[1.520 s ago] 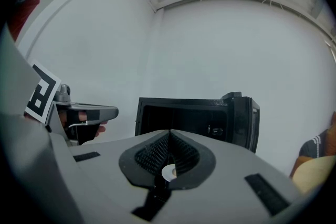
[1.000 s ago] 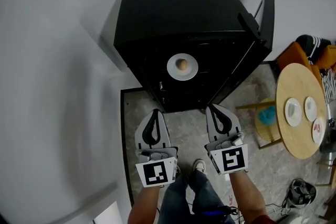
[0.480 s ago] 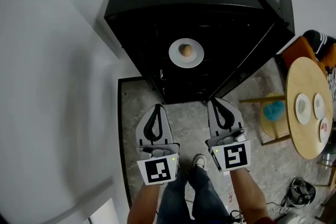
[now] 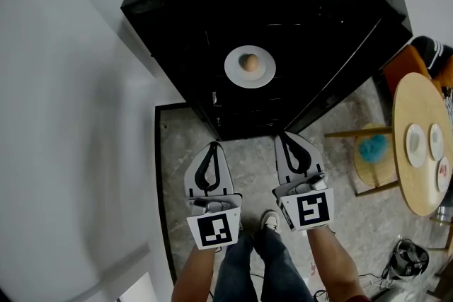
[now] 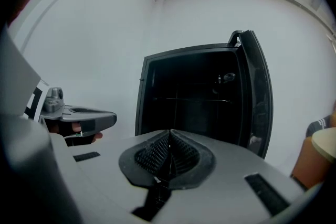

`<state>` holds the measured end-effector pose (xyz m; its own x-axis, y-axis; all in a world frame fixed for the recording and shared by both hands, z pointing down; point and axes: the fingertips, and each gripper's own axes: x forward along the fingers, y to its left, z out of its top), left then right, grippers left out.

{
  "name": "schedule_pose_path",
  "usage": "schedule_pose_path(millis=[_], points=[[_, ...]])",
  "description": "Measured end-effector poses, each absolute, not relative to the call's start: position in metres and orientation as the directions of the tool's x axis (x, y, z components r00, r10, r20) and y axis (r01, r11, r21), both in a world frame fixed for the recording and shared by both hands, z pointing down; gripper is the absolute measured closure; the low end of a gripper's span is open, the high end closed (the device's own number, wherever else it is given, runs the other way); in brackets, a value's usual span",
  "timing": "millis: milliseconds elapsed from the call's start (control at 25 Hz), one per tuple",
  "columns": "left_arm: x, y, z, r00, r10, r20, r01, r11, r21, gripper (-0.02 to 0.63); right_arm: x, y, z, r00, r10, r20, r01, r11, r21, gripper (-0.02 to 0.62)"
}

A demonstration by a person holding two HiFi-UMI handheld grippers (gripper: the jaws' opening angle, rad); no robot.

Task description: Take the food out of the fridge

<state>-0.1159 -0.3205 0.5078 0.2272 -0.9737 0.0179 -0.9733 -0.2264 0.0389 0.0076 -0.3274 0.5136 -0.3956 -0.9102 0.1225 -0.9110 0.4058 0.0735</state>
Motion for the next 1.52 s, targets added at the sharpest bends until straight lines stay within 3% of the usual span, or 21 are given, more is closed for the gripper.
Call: schedule_pose_path(millis=[1520], points=[[-0.113,-0.324,0.533,0.227,-0.974,0.026,-0.973,-0.225,0.05,0.594,0.003,-0.347,0.567,-0.38,-0.901,0.211,-0.918,0.395,0.033,0.574]])
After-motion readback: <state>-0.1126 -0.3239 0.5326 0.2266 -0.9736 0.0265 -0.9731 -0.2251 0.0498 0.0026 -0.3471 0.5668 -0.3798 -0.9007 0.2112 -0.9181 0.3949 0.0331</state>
